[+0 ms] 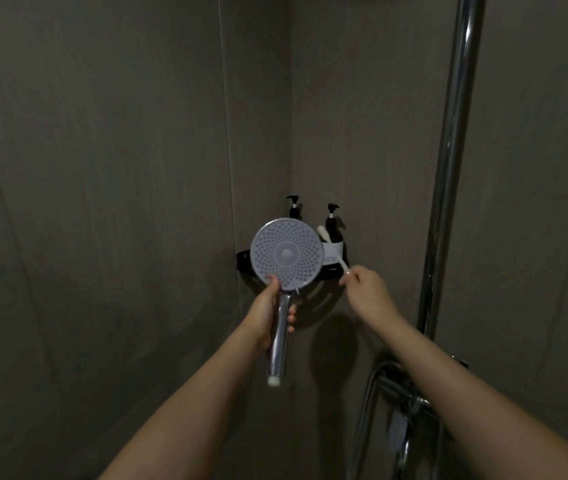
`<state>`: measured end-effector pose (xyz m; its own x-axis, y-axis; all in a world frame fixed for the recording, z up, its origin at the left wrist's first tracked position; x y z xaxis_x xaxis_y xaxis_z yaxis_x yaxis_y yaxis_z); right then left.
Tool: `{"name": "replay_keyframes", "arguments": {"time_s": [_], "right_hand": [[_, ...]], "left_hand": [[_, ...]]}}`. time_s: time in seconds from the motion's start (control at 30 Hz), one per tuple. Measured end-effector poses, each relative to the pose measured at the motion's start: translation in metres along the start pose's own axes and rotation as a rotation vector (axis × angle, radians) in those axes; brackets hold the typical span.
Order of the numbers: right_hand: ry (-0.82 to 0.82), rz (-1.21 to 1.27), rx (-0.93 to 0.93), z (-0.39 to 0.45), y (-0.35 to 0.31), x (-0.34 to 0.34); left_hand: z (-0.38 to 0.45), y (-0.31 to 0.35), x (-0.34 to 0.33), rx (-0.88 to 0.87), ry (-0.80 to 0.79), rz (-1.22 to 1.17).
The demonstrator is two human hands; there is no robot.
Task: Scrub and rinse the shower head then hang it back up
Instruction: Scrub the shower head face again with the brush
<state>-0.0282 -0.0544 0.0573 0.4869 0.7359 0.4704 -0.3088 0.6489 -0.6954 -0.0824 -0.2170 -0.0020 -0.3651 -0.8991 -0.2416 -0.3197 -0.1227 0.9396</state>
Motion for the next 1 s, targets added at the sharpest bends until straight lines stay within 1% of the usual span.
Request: {"name": "replay_keyframes", "arguments": {"time_s": [0.07, 0.13, 0.3, 0.43, 0.67, 0.77, 0.87, 1.0], "right_hand": [[0.06, 0.071, -0.096, 0.009, 0.009, 0.001], [0.069, 0.084, -0.122, 0.019, 0.015, -0.003], [0.028, 0.053, -0.122, 0.041, 0.026, -0.017], [-0.067, -0.024, -0.093, 0.063, 0.027, -0.031], [-0.1, -0.061, -0.13, 0.113, 0.034, -0.073], [-0.081, -0.109, -0.143, 0.135, 0.046, -0.092], [-0.057, -0.183, -0.17, 0.161, 0.057, -0.107], [-0.137, -0.338, -0.168, 0.19, 0.069, -0.133]], "left_hand": [[0.003, 0.001, 0.003, -0.005, 0.028, -0.016], [0.006, 0.002, 0.008, -0.011, 0.055, -0.034], [0.015, 0.004, 0.024, -0.042, 0.124, -0.068], [0.026, 0.008, 0.039, -0.077, 0.176, -0.101], [0.065, 0.021, 0.069, -0.093, 0.239, -0.07], [0.091, 0.036, 0.081, -0.096, 0.212, -0.062], [0.117, 0.053, 0.09, -0.081, 0.135, -0.046], [0.14, 0.074, 0.104, -0.067, 0.05, 0.037]]}}
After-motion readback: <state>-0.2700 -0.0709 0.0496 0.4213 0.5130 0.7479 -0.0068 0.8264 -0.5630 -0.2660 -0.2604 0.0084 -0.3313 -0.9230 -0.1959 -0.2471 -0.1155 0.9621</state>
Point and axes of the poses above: each hand's wrist, its own z-axis towards the middle knuckle, its own x-axis out of the back of the hand, y = z × x, the point moved 7 cm from there along z, towards the middle knuckle, and after that the axes turned 12 degrees about x, right-handed, at the moved point
